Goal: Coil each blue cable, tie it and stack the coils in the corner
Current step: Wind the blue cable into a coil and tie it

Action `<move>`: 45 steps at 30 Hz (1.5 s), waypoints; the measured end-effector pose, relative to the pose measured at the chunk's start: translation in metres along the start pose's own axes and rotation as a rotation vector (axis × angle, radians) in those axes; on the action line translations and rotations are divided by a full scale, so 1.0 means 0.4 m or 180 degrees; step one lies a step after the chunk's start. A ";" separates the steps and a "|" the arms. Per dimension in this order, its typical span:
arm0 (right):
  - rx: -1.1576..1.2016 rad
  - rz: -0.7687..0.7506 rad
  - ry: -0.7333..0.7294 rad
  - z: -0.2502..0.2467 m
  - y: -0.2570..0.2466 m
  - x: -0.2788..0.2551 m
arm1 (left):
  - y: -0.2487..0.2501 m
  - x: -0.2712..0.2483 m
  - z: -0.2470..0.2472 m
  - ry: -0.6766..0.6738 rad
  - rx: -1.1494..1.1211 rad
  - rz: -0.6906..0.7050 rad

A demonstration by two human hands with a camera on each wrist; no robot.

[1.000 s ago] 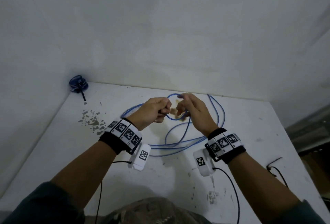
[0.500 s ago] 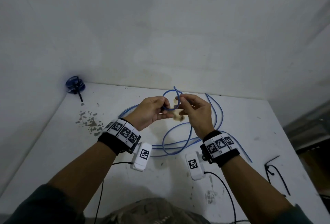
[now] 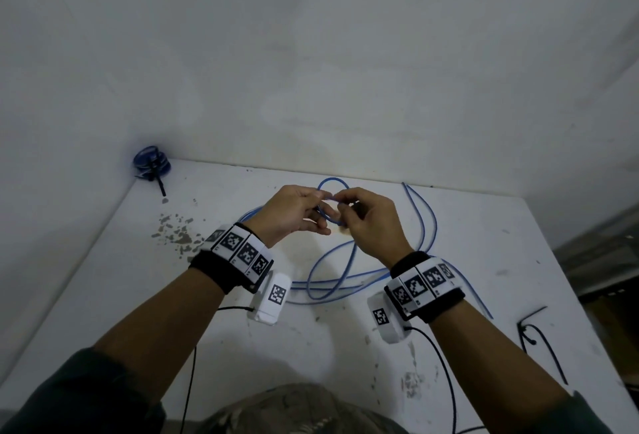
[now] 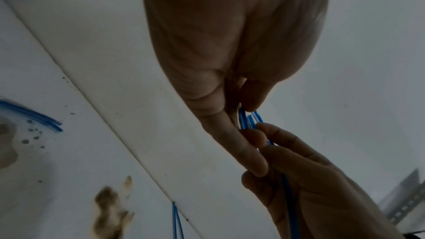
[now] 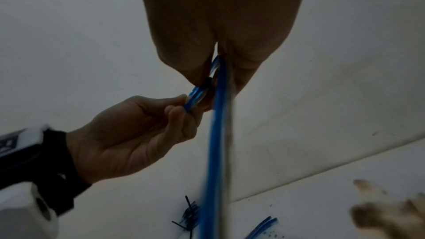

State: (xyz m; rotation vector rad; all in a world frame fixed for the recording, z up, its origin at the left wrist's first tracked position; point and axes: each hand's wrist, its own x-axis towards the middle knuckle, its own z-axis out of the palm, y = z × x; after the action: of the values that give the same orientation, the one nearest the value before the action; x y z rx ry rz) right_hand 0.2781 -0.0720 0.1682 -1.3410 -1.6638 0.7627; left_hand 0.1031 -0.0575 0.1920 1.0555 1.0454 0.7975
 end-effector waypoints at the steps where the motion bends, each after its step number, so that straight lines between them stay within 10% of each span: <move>1: -0.0132 -0.0086 -0.0107 -0.004 0.000 0.003 | -0.002 0.003 0.001 0.0053 0.0110 0.0011; 11: -0.0524 -0.0283 -0.0651 -0.051 0.000 0.039 | 0.011 0.007 0.002 -0.0071 0.1493 0.0280; 23: -0.0763 -0.0675 -0.0189 -0.061 -0.048 0.088 | 0.042 0.013 0.020 0.0404 0.1842 0.0306; 37: -0.0528 -0.0172 -0.0887 -0.120 -0.044 0.105 | 0.029 0.009 0.013 0.1341 0.0016 0.0510; 45: 0.0241 -0.0557 0.0669 0.010 -0.047 0.054 | 0.041 0.013 0.032 0.1190 -0.0407 0.0743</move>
State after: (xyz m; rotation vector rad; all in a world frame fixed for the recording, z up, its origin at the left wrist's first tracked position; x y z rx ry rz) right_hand 0.2646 -0.0554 0.1875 -1.1635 -1.5458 0.5567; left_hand 0.1162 -0.0515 0.2078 0.9491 1.1774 1.2702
